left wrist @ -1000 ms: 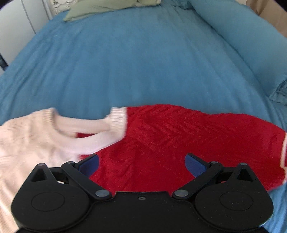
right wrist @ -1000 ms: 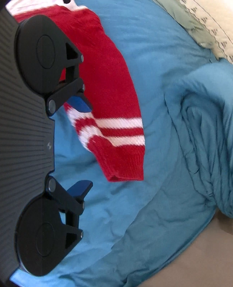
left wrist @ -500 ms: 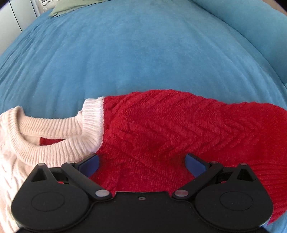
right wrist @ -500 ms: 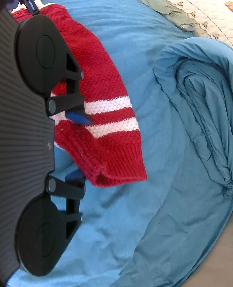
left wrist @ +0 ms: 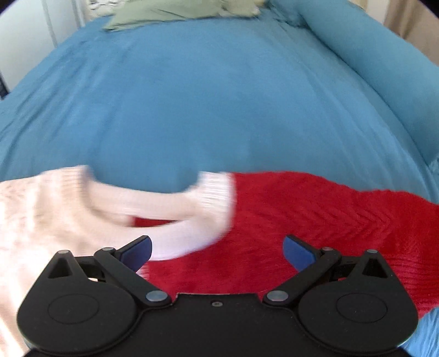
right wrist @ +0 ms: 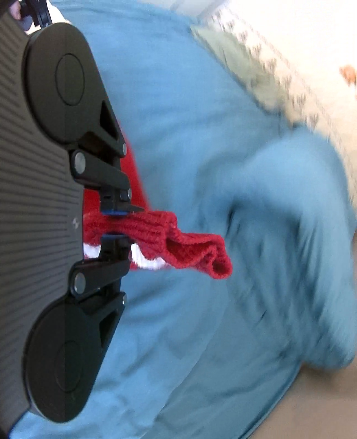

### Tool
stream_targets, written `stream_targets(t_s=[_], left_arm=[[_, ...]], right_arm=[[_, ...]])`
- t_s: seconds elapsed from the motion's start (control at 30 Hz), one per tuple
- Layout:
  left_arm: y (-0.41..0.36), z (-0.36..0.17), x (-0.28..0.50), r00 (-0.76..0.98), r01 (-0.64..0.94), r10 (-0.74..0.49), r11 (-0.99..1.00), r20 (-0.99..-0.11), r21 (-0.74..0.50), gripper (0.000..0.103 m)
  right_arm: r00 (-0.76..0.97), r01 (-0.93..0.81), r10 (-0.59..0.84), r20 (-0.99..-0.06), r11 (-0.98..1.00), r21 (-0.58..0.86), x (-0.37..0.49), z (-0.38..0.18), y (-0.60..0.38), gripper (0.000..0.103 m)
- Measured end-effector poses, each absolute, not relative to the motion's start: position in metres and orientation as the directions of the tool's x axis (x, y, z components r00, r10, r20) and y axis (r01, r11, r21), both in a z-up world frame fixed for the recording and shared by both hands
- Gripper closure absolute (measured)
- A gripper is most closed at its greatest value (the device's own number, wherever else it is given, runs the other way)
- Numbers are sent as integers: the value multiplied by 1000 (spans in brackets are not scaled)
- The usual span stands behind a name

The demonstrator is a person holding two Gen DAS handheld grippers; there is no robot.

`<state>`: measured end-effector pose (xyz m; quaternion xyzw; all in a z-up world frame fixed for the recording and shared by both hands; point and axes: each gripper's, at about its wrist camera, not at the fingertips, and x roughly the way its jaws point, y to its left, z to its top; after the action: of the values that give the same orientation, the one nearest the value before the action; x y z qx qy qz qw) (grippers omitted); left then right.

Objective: Fold small clothes
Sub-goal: 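Lift the red sleeve with the right gripper and carry it across the body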

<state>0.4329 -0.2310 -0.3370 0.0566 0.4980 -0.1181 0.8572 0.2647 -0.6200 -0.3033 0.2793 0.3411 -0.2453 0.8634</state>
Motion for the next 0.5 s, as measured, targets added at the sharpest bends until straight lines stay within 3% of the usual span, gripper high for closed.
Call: stream_targets(t_s=[0.3, 0.5], left_arm=[[-72, -275, 420, 532, 125, -63, 992, -844, 5, 0], [39, -257, 416, 556, 40, 7, 999, -831, 35, 0]], right_arm=[[809, 285, 7, -588, 871, 401, 344, -217, -443, 77], [805, 73, 212, -554, 891, 448, 386, -213, -271, 78]])
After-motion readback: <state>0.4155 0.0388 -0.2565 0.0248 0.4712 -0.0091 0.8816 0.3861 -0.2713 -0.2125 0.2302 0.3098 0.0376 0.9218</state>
